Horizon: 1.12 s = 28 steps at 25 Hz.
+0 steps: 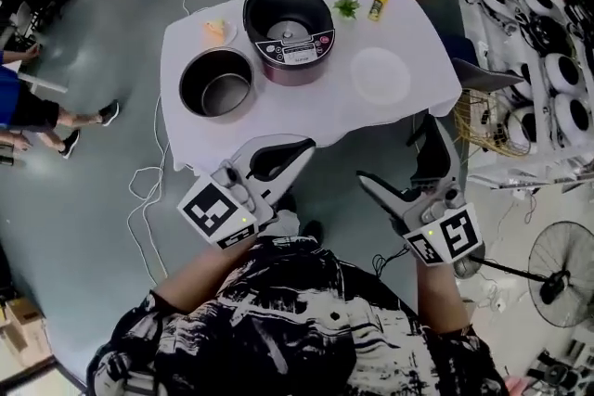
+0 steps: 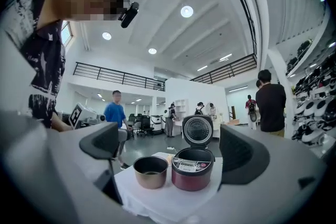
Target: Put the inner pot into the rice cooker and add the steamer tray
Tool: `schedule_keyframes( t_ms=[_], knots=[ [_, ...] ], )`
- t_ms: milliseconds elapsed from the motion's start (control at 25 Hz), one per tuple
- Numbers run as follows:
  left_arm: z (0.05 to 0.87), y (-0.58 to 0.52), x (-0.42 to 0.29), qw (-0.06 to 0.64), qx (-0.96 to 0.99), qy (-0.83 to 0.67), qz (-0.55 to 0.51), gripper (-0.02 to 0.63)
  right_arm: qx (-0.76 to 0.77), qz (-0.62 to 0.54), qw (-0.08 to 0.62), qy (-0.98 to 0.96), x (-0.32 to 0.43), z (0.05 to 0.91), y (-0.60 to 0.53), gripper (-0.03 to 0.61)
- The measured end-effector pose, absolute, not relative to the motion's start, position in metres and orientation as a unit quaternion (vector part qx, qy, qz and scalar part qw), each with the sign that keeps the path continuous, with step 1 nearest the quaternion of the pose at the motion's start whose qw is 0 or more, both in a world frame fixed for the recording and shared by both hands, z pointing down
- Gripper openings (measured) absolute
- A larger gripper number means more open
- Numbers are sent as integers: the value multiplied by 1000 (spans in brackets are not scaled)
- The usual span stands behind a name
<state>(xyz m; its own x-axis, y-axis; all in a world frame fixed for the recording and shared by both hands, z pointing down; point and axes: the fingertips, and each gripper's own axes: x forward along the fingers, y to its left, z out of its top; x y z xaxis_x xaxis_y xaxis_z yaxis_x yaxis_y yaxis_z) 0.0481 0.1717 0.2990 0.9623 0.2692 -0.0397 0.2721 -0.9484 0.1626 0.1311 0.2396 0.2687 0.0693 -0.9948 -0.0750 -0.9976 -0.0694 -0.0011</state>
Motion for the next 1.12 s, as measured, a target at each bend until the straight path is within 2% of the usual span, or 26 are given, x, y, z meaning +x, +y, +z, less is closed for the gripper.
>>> schedule_keyframes(
  t_ms=[760,1120],
  knots=[
    [308,-71,122,80,996,10,-44,5,-645,8,-14,764,218,277,-5,552],
    [299,-134,100,67,990,-114,-51,5,-552,-10,-19,834,203,287,-74,552]
  ],
)
